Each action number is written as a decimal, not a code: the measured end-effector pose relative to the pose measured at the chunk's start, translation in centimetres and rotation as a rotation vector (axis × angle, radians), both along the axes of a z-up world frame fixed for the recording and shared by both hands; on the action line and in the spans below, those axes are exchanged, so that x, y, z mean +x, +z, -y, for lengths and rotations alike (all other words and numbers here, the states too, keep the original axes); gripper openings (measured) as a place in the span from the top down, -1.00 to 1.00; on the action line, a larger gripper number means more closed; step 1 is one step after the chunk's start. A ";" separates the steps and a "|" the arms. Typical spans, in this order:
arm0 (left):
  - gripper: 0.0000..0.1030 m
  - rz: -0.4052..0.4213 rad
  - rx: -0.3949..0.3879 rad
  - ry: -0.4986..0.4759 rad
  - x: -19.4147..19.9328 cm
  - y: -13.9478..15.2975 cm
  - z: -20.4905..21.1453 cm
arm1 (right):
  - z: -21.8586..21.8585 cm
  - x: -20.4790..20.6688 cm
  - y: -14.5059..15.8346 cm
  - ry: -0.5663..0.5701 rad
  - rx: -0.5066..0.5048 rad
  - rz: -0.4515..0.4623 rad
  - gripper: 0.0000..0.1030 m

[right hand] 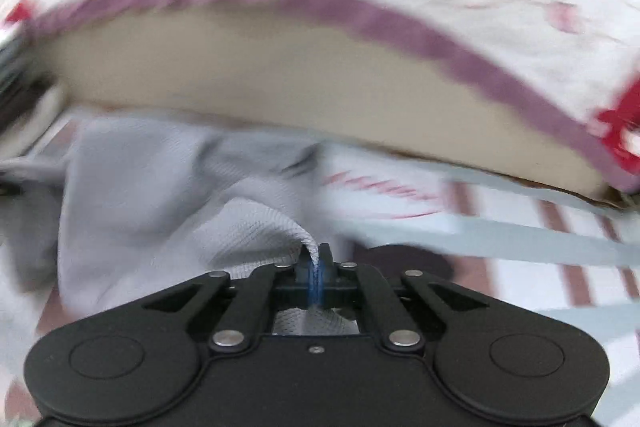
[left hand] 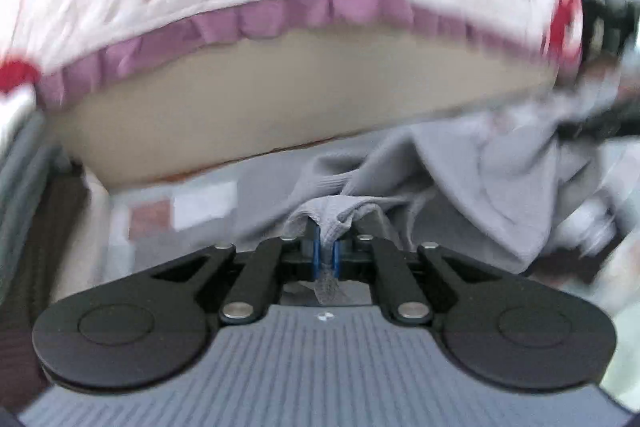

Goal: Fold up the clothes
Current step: 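Grasp the shirt hem with both grippers and spread it flat on the rug, then open both grippers and release the spread grey shirt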

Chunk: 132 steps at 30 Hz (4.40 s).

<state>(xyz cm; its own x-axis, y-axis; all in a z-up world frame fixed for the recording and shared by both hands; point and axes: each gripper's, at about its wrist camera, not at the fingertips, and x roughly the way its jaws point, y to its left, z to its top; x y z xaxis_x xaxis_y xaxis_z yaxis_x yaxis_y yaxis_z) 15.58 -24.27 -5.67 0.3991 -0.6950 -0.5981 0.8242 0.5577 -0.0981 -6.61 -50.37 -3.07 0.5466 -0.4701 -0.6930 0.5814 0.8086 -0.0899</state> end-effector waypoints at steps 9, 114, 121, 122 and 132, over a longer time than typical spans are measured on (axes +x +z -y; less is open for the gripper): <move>0.89 -0.106 -0.021 -0.042 -0.3 -0.4 -0.5 | 7.9 -2.0 4.4 -0.241 -0.232 -0.089 0.93; 0.58 -0.443 0.337 -0.174 -17.0 -2.7 -5.5 | -0.5 -19.9 -2.1 -0.074 0.352 -0.050 0.69; 0.09 -0.408 0.157 -0.197 -13.7 3.7 -8.3 | 0.2 -19.6 3.9 0.086 0.371 -0.006 0.32; 0.08 -0.395 0.144 -0.170 -12.5 4.0 -7.9 | 0.4 -18.9 4.9 0.114 0.366 0.015 0.28; 0.08 -0.233 0.180 0.053 -3.9 2.3 0.5 | 1.9 -7.5 3.1 0.260 0.273 0.093 0.27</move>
<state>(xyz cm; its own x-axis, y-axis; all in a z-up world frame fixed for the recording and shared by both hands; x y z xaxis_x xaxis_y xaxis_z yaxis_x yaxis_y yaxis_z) 11.69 -24.75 -3.33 0.2699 -0.5509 -0.7897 0.7603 0.6252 -0.1763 -14.06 -52.25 0.08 0.6896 -0.1130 -0.7153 0.3497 0.9169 0.1923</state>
